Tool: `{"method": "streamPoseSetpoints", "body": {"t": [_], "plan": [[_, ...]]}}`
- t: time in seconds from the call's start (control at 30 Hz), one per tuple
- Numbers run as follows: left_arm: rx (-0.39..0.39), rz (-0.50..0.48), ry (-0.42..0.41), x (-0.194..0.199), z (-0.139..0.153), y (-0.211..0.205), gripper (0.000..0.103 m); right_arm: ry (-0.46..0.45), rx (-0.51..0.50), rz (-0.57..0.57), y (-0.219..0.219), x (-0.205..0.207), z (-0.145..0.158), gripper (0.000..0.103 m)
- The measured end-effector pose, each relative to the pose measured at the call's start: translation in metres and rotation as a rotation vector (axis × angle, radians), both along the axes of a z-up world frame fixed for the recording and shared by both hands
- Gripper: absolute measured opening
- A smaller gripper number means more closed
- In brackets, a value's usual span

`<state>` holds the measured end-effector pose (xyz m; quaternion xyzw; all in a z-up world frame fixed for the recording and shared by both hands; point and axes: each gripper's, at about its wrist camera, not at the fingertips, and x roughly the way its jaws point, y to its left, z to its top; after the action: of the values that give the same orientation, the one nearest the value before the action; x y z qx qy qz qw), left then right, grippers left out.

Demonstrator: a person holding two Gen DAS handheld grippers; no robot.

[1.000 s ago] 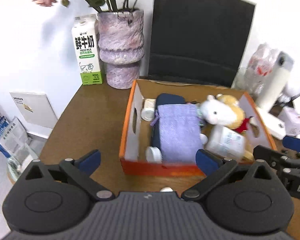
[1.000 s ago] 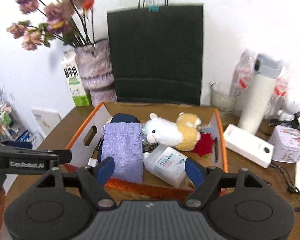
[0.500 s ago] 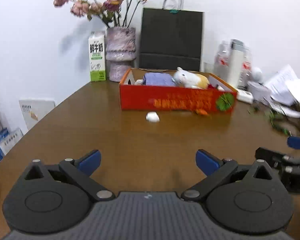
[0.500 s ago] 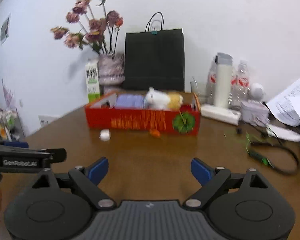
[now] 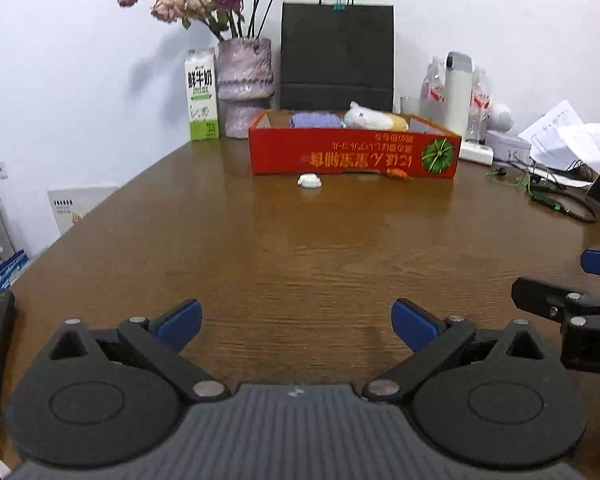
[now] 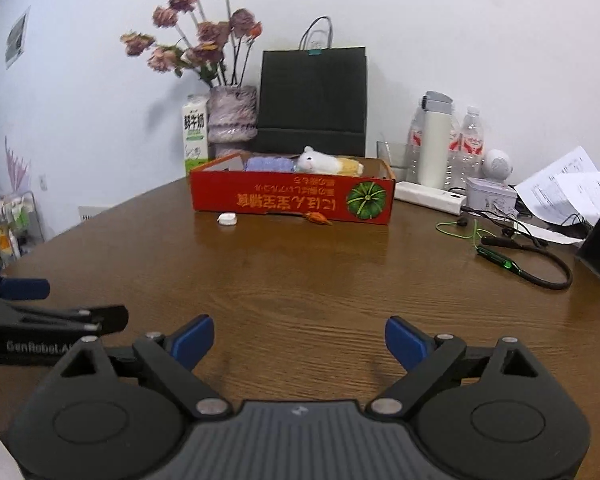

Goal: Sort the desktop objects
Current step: 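Withdraw both tools from the box back over the table, then grasp the small white cap with the left tool while the right tool grasps the orange carrot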

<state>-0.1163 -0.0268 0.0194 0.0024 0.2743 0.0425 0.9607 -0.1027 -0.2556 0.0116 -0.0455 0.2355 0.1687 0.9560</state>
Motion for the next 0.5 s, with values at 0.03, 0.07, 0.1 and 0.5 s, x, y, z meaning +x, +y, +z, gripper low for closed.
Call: {"method": "streamPoseSetpoints", "body": {"t": [0.03,0.07,0.1,0.5], "plan": [[0.002,0.001,0.006,0.002,-0.001,-0.001,0.103,0.007,-0.001,0.002,0.002,0.003,0.0,0.092],[0.005,0.003,0.012,0.004,-0.001,-0.001,0.103,0.012,0.0,0.005,0.002,0.005,0.0,0.092],[0.007,0.004,0.019,0.005,-0.001,-0.002,0.103,0.015,0.001,0.006,0.003,0.006,0.0,0.092],[-0.055,-0.101,0.014,0.077,0.022,0.005,0.101,0.068,0.032,0.04,0.003,0.073,0.017,0.075]]}}
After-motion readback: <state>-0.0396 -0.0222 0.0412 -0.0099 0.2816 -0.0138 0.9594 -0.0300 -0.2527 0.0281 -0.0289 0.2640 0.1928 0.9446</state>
